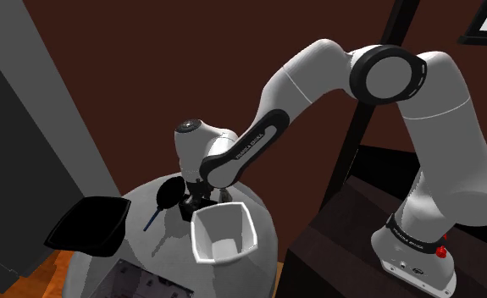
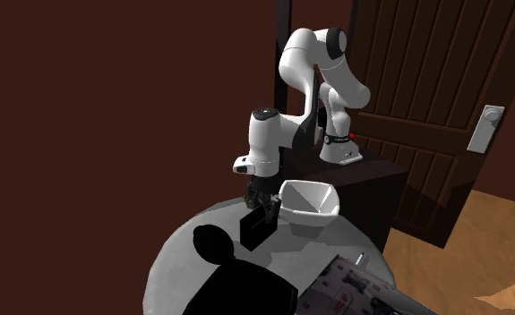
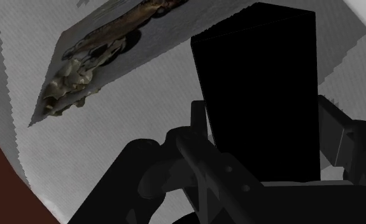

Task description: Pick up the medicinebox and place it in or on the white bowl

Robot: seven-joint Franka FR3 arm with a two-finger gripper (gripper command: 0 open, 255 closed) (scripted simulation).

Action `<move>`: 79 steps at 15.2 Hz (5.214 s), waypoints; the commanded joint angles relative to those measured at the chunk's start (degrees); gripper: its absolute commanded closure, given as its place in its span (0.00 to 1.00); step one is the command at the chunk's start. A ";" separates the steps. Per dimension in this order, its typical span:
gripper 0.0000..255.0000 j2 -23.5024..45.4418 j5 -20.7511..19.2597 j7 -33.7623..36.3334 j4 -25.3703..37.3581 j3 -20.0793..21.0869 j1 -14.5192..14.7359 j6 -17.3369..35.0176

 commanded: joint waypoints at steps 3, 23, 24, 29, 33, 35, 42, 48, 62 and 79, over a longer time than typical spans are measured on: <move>1.00 0.15 0.01 0.01 -0.03 0.00 0.05 -0.13; 1.00 -8.12 3.82 -2.44 0.79 2.74 -1.92 -8.89; 1.00 -8.54 4.04 -2.58 0.96 2.87 -2.00 -9.46; 1.00 -10.54 5.08 -3.25 2.03 3.48 -2.38 -12.39; 1.00 -11.98 5.86 -3.75 3.13 3.89 -2.62 -14.81; 1.00 -12.64 6.22 -3.99 3.76 4.07 -2.72 -16.05; 1.00 -14.65 7.34 -4.75 6.43 4.61 -2.95 -20.54; 1.00 -17.58 8.56 -4.67 6.03 5.32 -3.07 -22.86; 1.00 -37.82 17.84 0.19 -16.51 10.44 -1.07 -18.52; 1.00 -31.21 13.43 3.43 -23.22 10.35 -0.51 -6.21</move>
